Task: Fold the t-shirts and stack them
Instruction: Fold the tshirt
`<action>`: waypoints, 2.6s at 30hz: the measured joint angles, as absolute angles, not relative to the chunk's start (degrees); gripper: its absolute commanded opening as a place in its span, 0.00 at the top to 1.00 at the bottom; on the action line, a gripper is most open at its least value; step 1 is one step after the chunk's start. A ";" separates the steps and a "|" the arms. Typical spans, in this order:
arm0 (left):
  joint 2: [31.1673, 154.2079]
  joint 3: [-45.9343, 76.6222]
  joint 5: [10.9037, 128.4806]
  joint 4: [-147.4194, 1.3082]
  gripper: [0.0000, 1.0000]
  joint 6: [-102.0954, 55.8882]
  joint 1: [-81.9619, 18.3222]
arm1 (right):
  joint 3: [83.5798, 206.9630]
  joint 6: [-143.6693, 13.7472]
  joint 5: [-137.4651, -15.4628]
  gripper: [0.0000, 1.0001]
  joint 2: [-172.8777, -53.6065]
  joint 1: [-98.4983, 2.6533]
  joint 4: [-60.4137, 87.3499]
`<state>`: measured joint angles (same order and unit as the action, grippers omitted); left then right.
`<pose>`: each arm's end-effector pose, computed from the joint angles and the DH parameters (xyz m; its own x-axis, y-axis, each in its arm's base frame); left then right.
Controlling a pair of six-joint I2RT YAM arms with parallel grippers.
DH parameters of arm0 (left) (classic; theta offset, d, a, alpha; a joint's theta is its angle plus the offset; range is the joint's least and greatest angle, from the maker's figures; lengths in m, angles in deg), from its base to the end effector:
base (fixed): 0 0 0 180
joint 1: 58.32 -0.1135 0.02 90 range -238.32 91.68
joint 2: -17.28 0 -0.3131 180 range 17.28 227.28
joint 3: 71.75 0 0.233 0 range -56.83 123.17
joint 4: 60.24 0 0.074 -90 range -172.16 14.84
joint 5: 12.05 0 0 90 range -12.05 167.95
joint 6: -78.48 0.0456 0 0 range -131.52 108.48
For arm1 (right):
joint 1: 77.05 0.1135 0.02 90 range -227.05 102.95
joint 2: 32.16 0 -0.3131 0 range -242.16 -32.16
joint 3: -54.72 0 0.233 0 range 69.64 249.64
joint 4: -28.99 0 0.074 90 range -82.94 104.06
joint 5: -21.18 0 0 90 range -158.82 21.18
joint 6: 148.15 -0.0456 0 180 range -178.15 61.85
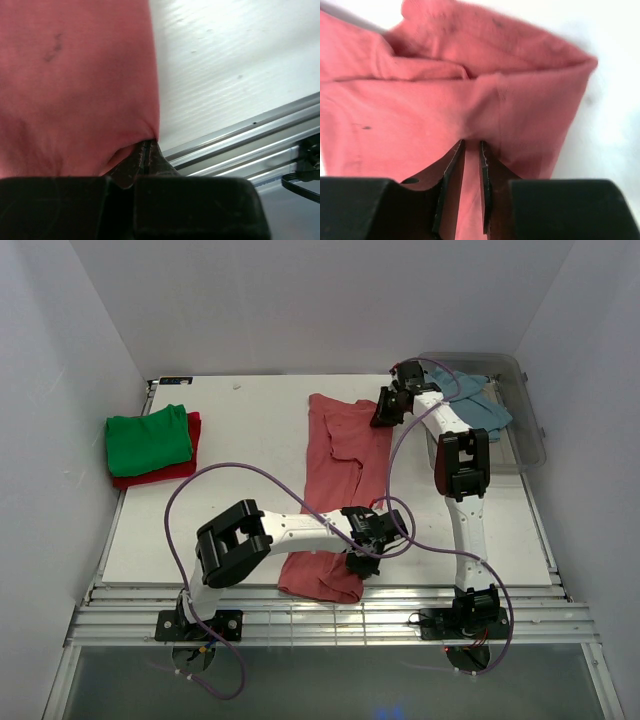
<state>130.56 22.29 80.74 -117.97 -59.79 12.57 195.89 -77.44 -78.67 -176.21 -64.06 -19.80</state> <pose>0.1300 -0.3684 0.2079 -0.9139 0.3610 -0.1855 0.3878 0.9116 -0.1367 0.5633 0.1380 0.1923 -0.8288 0.1428 -0.5410 -0.0541 0.9419 0.3315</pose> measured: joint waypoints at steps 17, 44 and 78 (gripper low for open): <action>126.82 49.76 93.92 -119.15 1.00 -48.65 13.12 | 166.04 -72.85 -83.41 0.25 -127.84 -69.08 -2.03; 86.78 2.77 87.56 -96.94 0.02 -46.94 -12.45 | 122.06 -107.40 -44.14 0.42 -110.94 0.75 -22.43; 83.21 -3.96 88.11 -97.66 0.02 -48.89 -12.45 | 126.63 -109.48 -47.13 0.92 -122.77 3.66 -17.31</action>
